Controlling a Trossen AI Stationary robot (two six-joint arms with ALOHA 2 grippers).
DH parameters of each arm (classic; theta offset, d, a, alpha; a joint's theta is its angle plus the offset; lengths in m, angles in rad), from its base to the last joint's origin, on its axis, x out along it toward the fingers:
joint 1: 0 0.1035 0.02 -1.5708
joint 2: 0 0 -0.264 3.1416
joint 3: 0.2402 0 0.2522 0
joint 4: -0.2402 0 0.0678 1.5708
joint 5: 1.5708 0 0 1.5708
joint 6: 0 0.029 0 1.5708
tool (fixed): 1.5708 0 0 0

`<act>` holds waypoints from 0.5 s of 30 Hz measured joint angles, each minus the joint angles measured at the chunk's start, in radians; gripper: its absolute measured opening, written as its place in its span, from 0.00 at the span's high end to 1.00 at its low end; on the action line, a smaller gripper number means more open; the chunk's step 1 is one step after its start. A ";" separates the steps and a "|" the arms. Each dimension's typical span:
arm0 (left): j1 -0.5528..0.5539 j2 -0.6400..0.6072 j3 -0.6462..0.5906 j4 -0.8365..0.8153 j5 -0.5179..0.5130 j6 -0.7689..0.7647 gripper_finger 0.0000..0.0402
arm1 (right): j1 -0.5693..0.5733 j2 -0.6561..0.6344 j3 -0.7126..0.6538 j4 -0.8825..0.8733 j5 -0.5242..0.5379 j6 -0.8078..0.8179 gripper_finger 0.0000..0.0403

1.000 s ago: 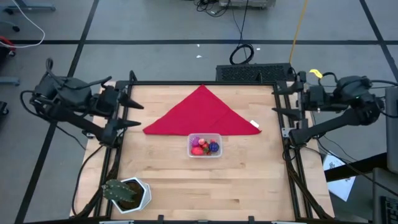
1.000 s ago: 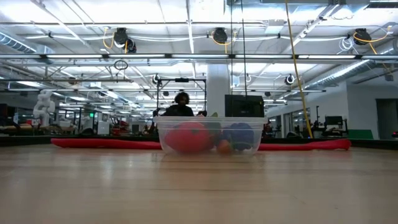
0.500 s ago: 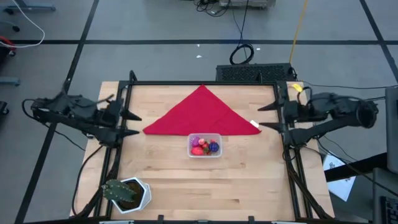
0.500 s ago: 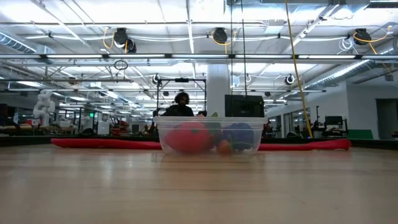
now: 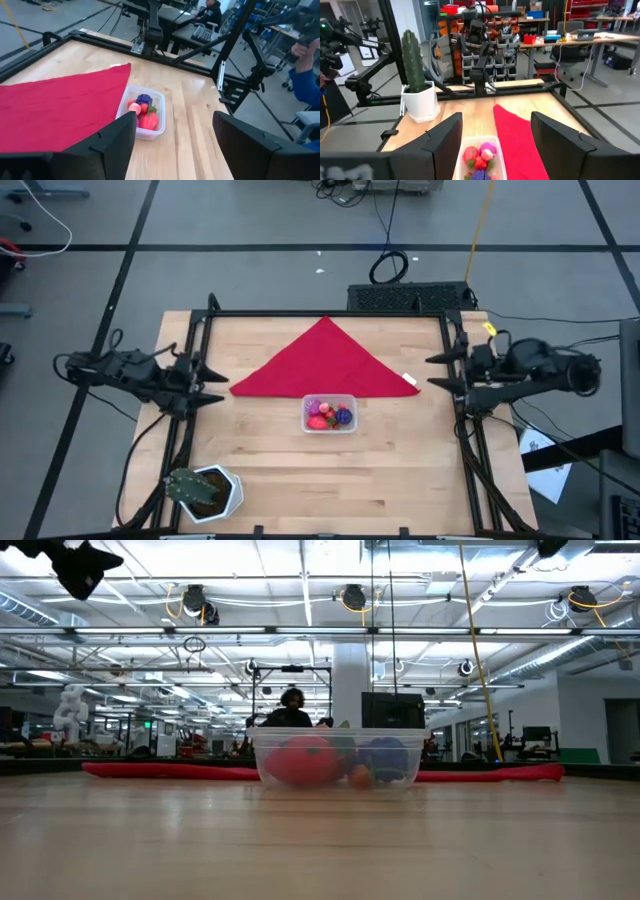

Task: Pick and placing Produce into tupperware
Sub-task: Return to Home Position

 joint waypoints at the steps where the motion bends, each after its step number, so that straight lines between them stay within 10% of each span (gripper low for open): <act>1: 0.000 -0.002 -0.011 0.012 0.000 0.000 0.33 | 0.000 -0.010 -0.024 0.013 0.000 0.006 0.43; 15: 0.000 -0.121 -0.152 0.097 0.031 0.105 0.33 | 0.000 -0.307 -0.185 0.008 -0.002 0.058 0.43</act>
